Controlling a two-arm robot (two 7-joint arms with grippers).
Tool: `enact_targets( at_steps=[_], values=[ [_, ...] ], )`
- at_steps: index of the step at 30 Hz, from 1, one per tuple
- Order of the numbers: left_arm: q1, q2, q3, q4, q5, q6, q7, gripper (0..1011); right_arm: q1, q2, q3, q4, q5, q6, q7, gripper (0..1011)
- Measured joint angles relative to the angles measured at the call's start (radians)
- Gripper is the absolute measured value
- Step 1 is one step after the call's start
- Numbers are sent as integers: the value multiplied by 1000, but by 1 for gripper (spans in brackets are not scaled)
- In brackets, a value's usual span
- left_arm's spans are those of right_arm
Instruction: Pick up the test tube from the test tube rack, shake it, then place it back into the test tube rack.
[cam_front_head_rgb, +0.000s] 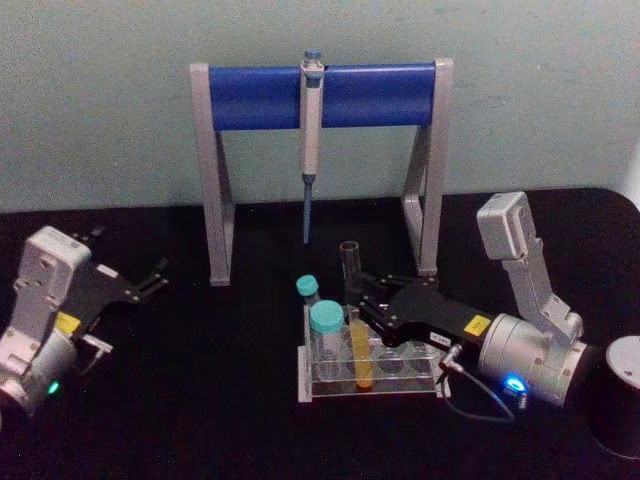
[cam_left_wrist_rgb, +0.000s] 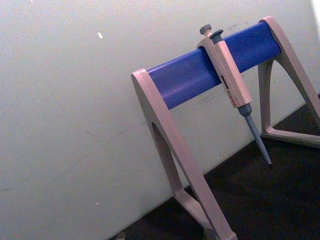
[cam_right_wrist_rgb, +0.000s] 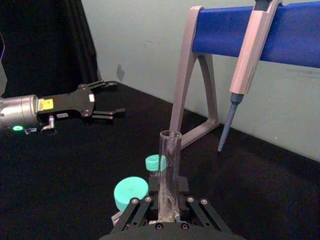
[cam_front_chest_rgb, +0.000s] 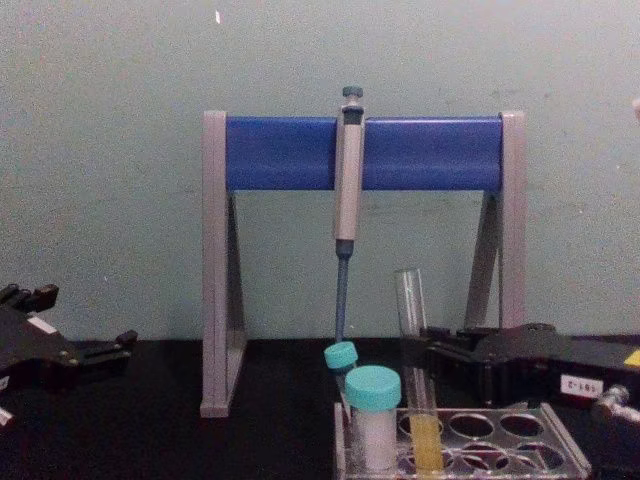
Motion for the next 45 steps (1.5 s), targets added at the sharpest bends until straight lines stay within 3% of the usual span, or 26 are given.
enact_targets(
  at_steps=[11, 31, 45],
  values=[
    [0, 0, 0, 0, 0, 0, 0, 1001, -4, 0, 1, 0, -1, -12, -1, 221],
    [0, 0, 0, 0, 0, 0, 0, 1001, -94, 16, 48, -57, 0, -159, 21, 221],
    [0, 0, 0, 0, 0, 0, 0, 1001, -106, 33, 83, -132, -6, -168, 13, 221]
  ],
)
